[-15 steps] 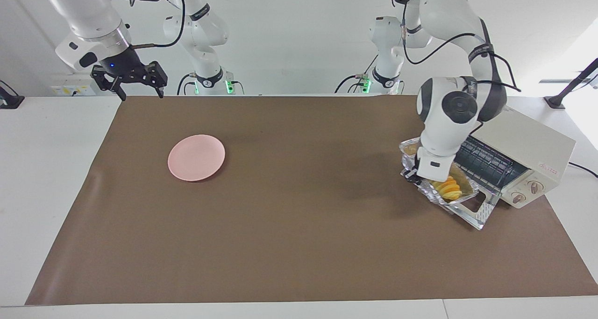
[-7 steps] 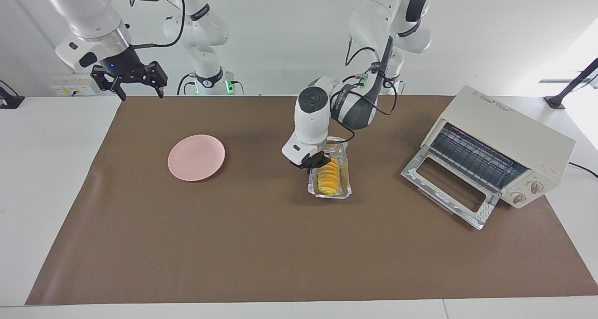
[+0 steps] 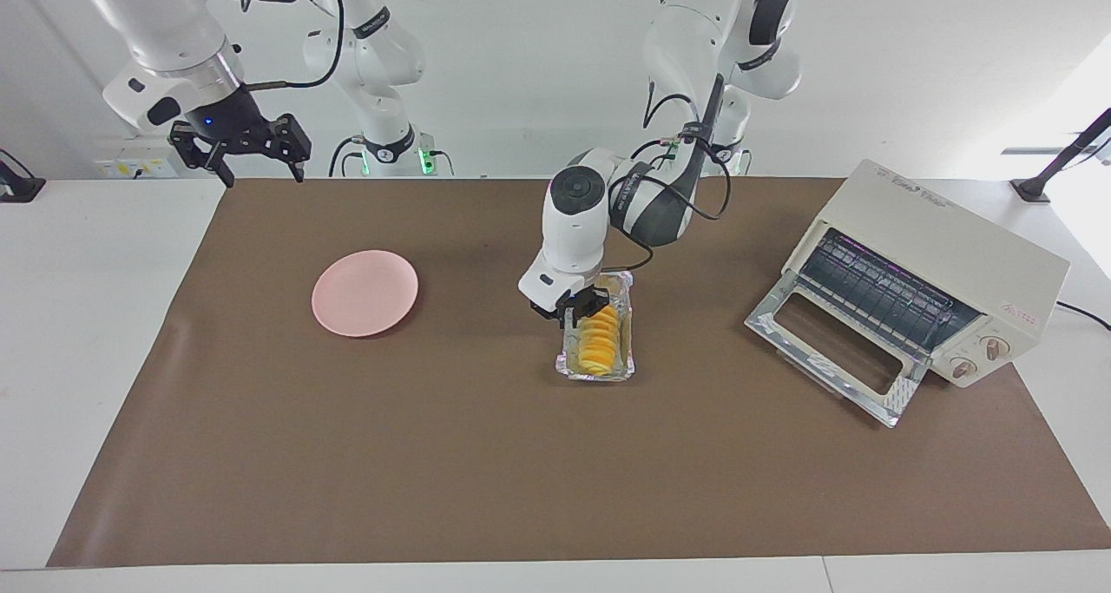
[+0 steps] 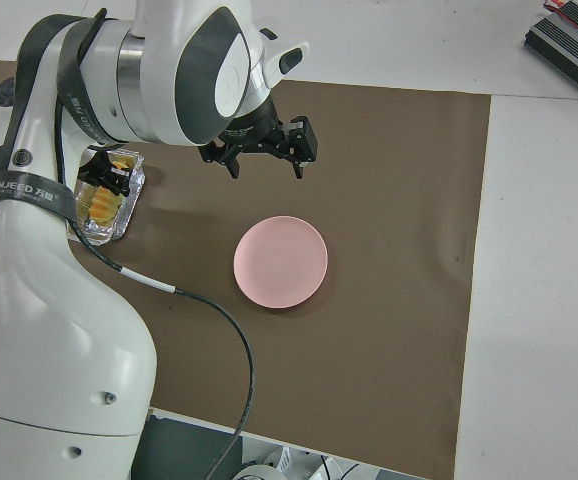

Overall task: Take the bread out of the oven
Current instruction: 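Set the foil tray on the table center and withdraw the left gripper, then reach the right gripper over to the foil tray, then grasp the edge of the foil tray with the right gripper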

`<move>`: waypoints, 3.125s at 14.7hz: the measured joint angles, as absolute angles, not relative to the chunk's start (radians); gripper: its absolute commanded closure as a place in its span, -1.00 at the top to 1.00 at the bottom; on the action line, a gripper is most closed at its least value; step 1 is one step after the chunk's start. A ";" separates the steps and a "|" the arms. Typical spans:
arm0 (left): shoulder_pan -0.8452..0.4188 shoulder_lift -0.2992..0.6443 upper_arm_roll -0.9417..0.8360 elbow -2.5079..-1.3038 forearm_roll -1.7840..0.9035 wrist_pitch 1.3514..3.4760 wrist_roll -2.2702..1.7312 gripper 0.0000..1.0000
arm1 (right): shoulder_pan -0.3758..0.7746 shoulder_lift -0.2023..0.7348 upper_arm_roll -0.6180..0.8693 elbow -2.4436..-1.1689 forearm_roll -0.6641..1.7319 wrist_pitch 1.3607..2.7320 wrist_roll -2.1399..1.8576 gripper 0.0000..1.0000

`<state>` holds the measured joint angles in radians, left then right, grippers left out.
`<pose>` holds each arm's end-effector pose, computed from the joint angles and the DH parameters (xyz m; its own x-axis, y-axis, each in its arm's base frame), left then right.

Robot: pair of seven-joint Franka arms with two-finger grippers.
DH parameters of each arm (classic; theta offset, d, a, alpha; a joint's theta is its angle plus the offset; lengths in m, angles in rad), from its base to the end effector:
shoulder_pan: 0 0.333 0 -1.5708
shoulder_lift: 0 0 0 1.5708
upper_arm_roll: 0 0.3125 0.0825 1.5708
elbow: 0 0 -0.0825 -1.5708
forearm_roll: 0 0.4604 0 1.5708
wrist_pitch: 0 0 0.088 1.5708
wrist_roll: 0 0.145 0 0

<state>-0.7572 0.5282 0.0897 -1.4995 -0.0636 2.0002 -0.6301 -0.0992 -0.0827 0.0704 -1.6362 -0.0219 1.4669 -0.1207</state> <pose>0.5906 -0.4823 0.2862 0.9994 -0.0217 -0.0275 -0.0219 -0.9997 -0.0052 0.5902 -0.0190 0.5896 0.9920 0.0888 -0.0894 0.0907 -0.9957 0.0171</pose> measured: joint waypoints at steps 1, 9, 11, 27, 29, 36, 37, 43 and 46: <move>-0.751 0.525 0.113 -1.470 -0.064 1.953 -0.634 1.00 | -0.102 -0.083 0.069 -1.636 -0.022 1.466 -0.121 1.00; -0.329 0.261 0.175 -1.425 -0.070 1.481 -0.382 1.00 | -0.110 -0.083 0.075 -1.636 -0.022 1.459 -0.121 1.00; -0.242 0.237 0.175 -1.426 -0.070 1.420 -0.265 1.00 | -0.110 -0.087 0.075 -1.636 -0.022 1.459 -0.121 1.00; -0.058 0.083 -0.005 -1.552 -0.003 1.338 -0.103 1.00 | 0.318 0.166 0.103 -1.721 0.021 1.932 0.569 1.00; -0.058 0.082 -0.007 -1.552 -0.002 1.338 -0.102 1.00 | 0.371 0.247 0.102 -1.676 0.019 1.963 0.653 1.00; -0.057 0.068 -0.011 -1.571 -0.001 1.337 -0.091 1.00 | 0.482 0.526 0.097 -1.493 -0.068 2.066 0.870 1.00; -0.057 0.062 -0.012 -1.582 -0.001 1.337 -0.091 1.00 | 0.483 0.547 0.097 -1.490 -0.068 2.092 0.872 1.00; -0.057 0.043 -0.013 -1.598 -0.001 1.339 -0.063 1.00 | 0.482 0.586 0.092 -1.493 -0.070 2.133 0.872 1.00; -0.057 0.012 -0.013 -1.614 -0.001 1.341 -0.054 1.00 | 0.489 0.593 0.092 -1.519 -0.095 2.159 0.872 0.89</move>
